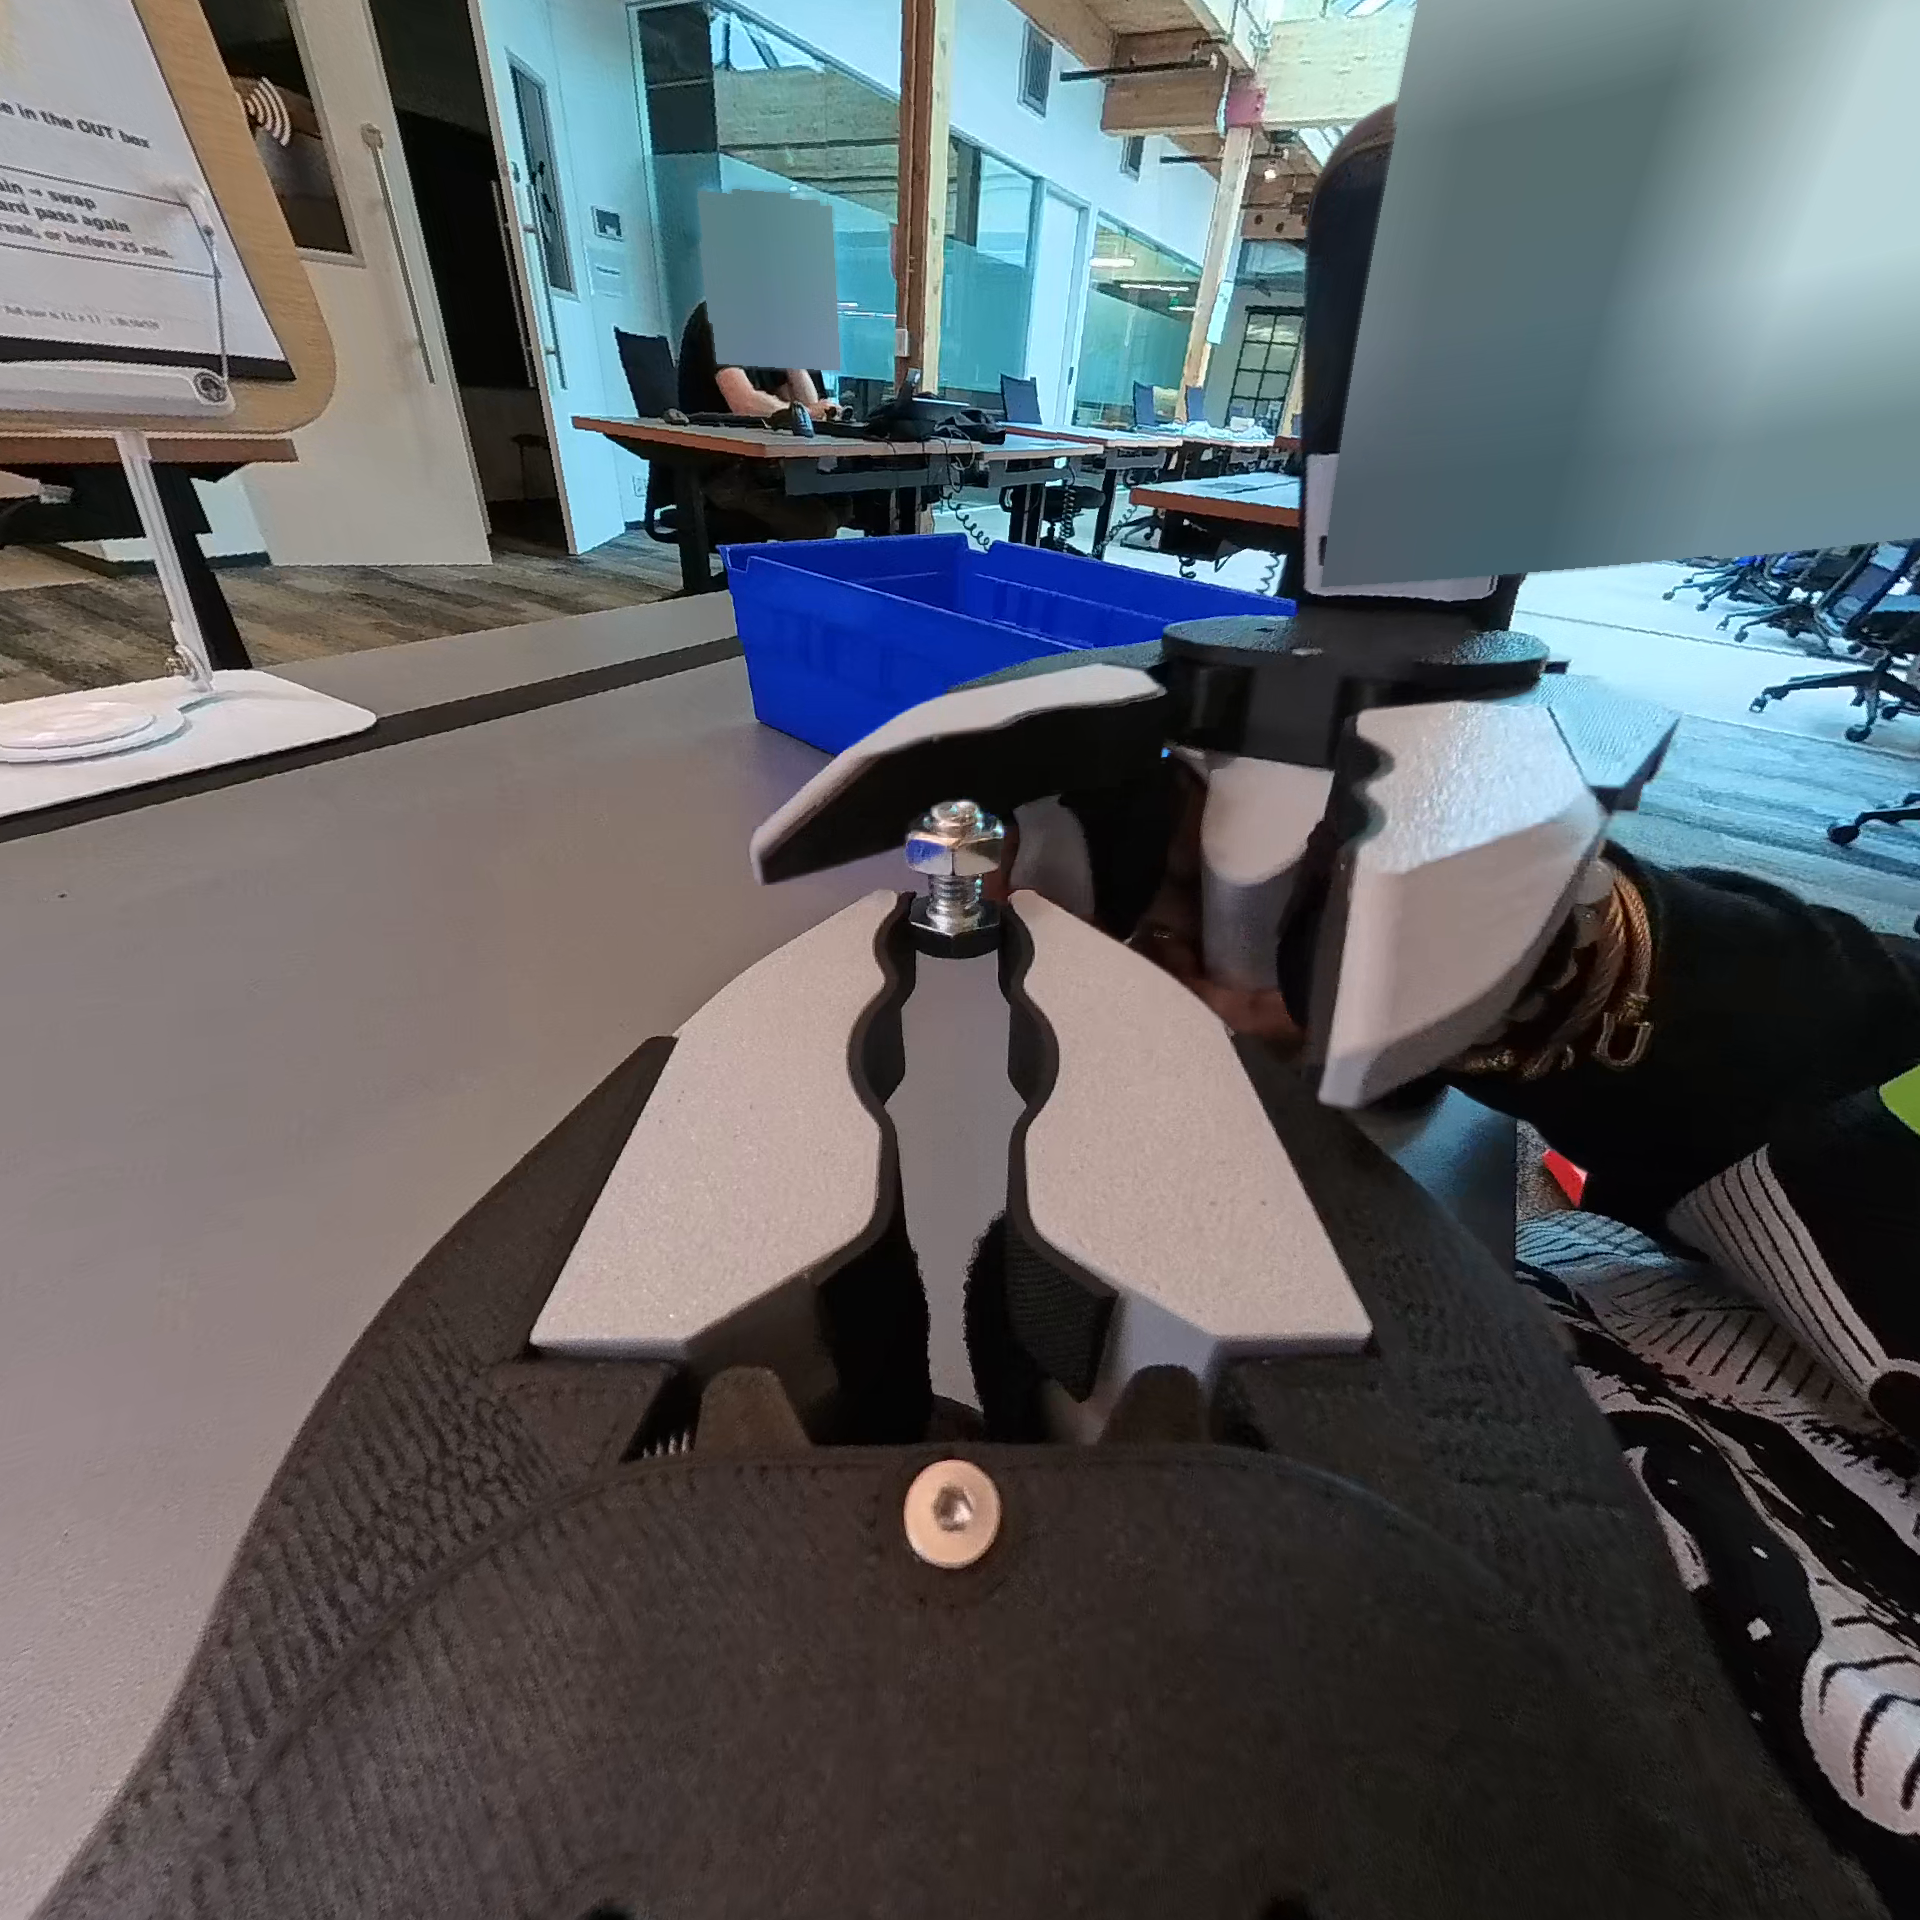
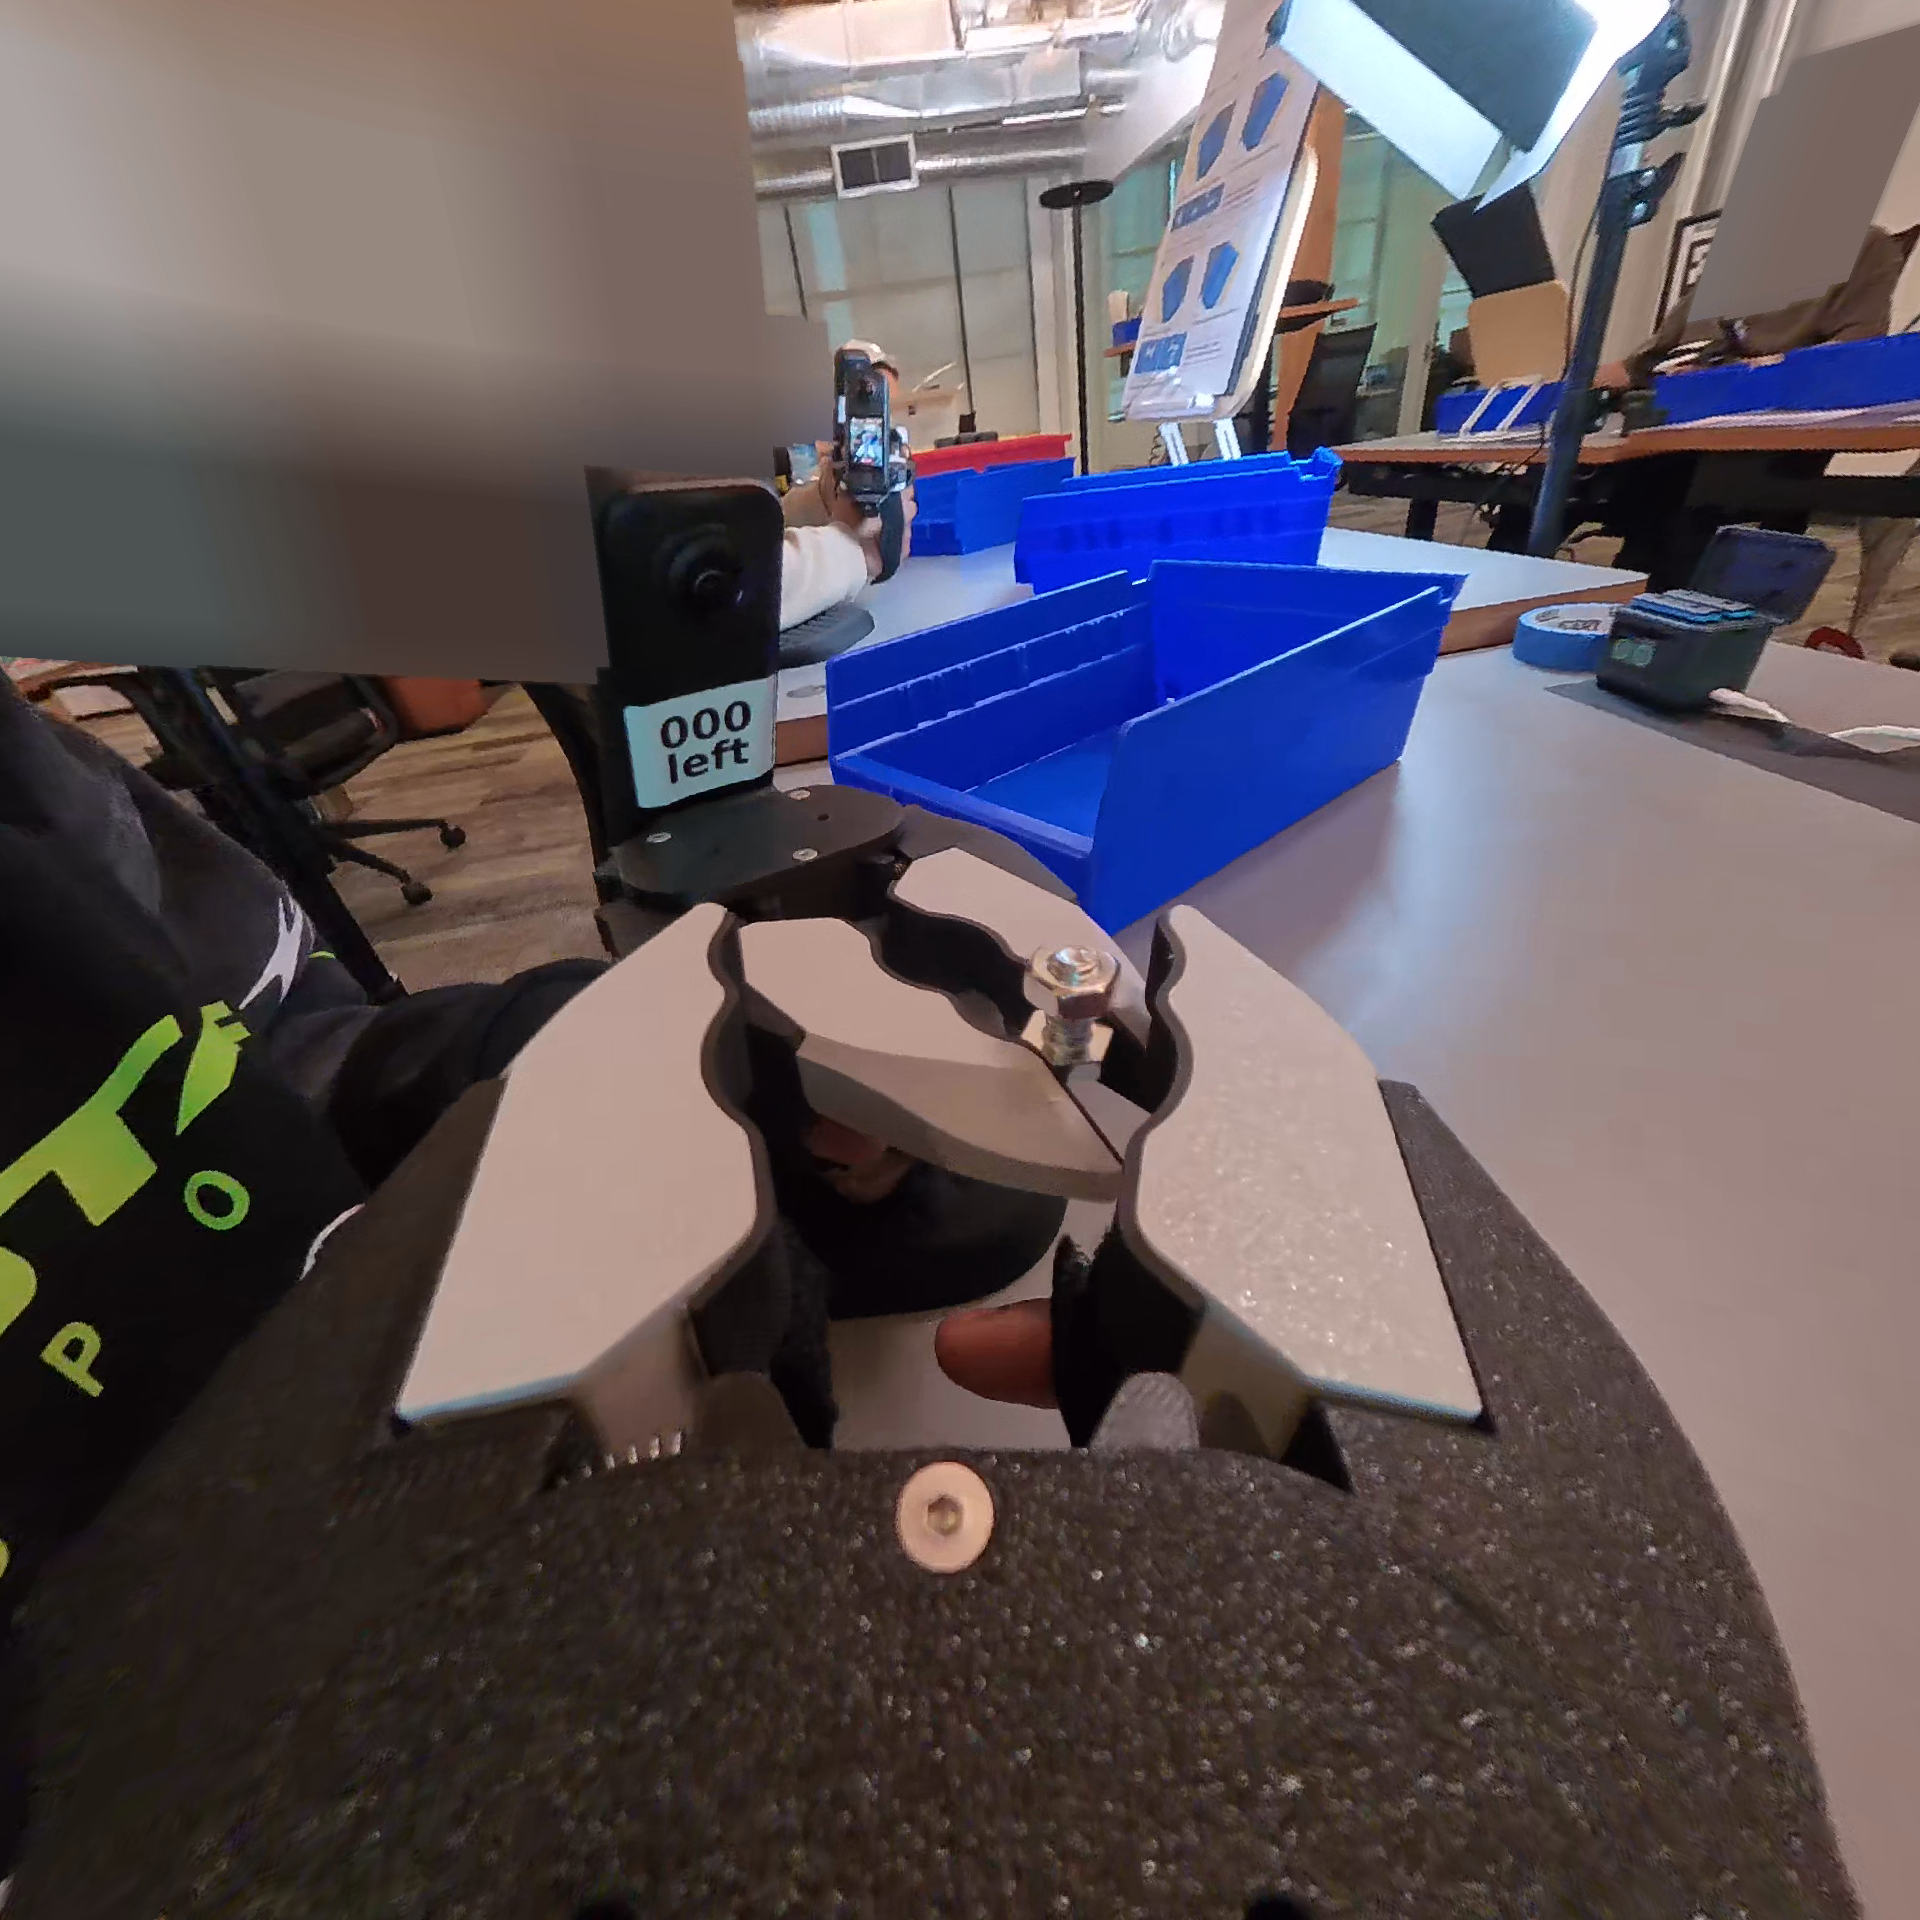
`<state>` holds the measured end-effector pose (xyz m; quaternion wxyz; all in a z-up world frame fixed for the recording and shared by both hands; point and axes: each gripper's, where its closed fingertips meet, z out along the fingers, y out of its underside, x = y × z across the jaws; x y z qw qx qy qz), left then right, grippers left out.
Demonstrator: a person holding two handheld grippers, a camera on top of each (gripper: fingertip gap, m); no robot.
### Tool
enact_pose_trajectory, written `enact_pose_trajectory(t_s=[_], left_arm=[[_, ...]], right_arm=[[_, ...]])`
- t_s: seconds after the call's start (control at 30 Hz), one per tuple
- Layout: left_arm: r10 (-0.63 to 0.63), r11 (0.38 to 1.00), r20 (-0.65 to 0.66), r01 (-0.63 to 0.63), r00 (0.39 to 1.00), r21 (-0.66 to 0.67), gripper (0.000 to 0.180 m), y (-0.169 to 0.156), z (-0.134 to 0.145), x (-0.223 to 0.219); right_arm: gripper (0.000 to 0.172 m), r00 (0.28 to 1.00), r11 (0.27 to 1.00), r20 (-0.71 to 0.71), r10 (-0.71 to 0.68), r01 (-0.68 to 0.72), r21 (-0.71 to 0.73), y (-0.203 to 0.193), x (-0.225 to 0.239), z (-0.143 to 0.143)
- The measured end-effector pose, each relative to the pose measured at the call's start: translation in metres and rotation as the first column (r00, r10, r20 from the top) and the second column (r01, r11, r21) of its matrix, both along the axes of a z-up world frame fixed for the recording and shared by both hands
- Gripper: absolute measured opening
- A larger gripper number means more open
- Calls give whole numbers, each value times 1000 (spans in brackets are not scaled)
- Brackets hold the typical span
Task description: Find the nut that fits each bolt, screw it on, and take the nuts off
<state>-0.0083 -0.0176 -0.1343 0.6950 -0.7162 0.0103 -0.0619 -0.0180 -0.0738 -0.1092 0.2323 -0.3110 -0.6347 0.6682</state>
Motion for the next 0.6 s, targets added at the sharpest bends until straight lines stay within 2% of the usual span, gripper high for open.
enact_pose_trajectory(t_s=[0.4, 0.47, 0.53, 0.6], left_arm=[[5, 1000, 8, -5, 1000, 4, 15, 0, 0, -1], [6, 1000, 6, -6, 1000, 5, 15, -1, 1, -1], [6, 1000, 12, -6, 1000, 3, 15, 0, 0, -2], [6, 1000, 10, -6, 1000, 2, 15, 0, 0, -1]], right_arm=[[66, 1000, 1000, 1, -28, 28, 0, 9, 15, -2], [58, 999, 999, 3, -34, 34, -4, 14, 21, -2], [37, 1000, 1000, -11, -5, 5, -21, 17, 29, 1], [34, 999, 999, -23, -22, 21, -45, 22, 29, 6]])
